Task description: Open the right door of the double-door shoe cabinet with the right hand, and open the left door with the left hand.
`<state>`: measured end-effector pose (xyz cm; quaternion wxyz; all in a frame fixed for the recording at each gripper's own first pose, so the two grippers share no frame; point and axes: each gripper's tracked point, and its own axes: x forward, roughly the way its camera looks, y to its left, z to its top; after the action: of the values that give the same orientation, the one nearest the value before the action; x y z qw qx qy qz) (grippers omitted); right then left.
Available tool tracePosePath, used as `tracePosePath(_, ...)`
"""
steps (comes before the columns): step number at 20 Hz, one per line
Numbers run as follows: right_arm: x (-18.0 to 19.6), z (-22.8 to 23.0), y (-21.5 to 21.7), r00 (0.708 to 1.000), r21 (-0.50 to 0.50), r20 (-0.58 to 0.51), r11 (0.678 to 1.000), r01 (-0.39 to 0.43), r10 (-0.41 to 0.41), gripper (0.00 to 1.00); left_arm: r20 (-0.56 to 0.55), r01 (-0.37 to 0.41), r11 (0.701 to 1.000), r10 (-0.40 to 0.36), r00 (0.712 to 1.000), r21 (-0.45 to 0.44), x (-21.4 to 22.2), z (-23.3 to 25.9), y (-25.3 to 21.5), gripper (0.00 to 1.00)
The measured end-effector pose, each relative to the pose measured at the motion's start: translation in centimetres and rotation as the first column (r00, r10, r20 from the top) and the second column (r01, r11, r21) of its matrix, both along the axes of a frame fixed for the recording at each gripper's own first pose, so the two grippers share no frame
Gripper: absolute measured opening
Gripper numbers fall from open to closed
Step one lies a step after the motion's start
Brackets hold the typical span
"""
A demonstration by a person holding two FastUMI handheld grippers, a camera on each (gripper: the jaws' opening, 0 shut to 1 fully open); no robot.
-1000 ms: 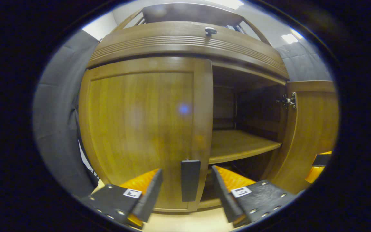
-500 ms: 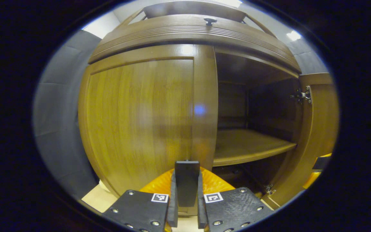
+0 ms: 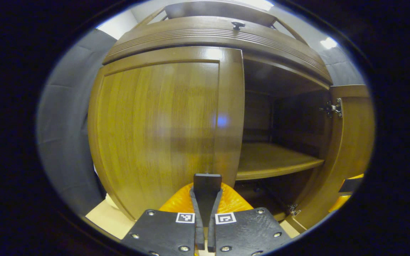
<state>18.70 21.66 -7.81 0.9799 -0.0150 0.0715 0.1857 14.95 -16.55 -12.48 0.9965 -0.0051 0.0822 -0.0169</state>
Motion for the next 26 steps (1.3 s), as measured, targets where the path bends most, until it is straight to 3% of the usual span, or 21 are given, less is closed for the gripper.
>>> tracePosePath(8,-0.9,0.1,0.0,0.996,0.013,-0.019,0.996,0.089,-0.089,0.92,-0.008,0.066,0.998,-0.066,0.998,-0.02,-4.7,0.4,1.2,0.07)
tracePosePath(9,-1.1,0.1,0.1,0.995,0.01,-0.014,0.995,0.1,-0.1,0.98,-0.006,0.071,0.997,-0.071,0.997,-0.02,-5.3,0.6,1.5,0.06)
tracePosePath(10,-1.5,0.1,0.1,0.994,0.007,-0.013,0.994,0.111,-0.111,0.92,-0.007,0.076,0.997,-0.076,0.997,-0.019,-6.4,0.5,1.8,0.06)
tracePosePath(26,-3.4,0.3,0.5,0.973,0.025,0.065,0.976,0.218,-0.219,0.92,0.034,0.096,0.995,-0.095,0.995,-0.028,-15.9,1.0,8.7,0.06)
